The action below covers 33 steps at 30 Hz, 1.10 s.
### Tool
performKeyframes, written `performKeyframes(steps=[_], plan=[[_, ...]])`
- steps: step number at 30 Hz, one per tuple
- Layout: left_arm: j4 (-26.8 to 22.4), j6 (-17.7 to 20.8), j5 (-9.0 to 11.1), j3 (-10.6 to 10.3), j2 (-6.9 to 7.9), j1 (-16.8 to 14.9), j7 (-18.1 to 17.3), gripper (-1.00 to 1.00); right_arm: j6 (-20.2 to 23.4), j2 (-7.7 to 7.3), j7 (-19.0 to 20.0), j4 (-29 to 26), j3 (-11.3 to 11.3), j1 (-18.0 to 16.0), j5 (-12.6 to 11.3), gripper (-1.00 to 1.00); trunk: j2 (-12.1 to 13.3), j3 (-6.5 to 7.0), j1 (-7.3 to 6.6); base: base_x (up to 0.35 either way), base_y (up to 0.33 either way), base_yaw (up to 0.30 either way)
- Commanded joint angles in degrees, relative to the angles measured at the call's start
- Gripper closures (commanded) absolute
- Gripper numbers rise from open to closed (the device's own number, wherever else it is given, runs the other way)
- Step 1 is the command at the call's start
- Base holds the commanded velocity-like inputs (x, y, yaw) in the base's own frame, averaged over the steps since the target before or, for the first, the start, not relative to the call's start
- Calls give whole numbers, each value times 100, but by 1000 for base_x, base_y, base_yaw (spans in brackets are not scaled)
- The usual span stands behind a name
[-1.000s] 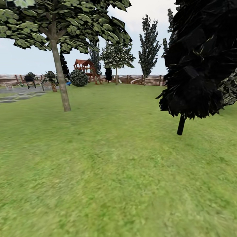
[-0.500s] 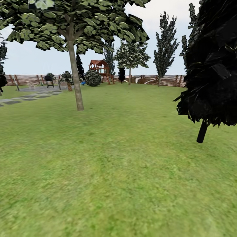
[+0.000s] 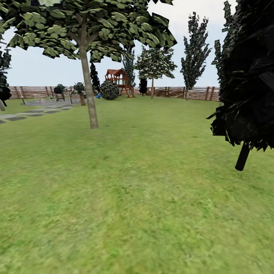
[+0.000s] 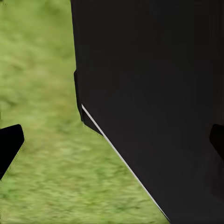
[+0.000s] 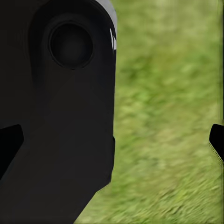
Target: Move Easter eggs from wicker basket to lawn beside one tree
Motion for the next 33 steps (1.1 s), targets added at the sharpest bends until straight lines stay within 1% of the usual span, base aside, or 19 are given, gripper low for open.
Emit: performKeyframes(steps=[1,9,16,33], plan=[[-2,1,2,1,1,1,-2,-100,3,2,-23,13,3,-7,25,-100,-2,-4,4,335,0,0],[-4,1,10,1,1,0,-2,-100,4,2,-23,13,3,-7,25,-100,-2,-4,4,336,0,-4],[-4,1,10,1,1,-3,-2,-100,4,0,-20,13,3,-7,25,-100,-2,-4,4,336,0,-181],[-3,1,-3,1,1,0,-2,-100,3,1,-21,13,3,-7,25,-100,-2,-4,4,335,0,-5]])
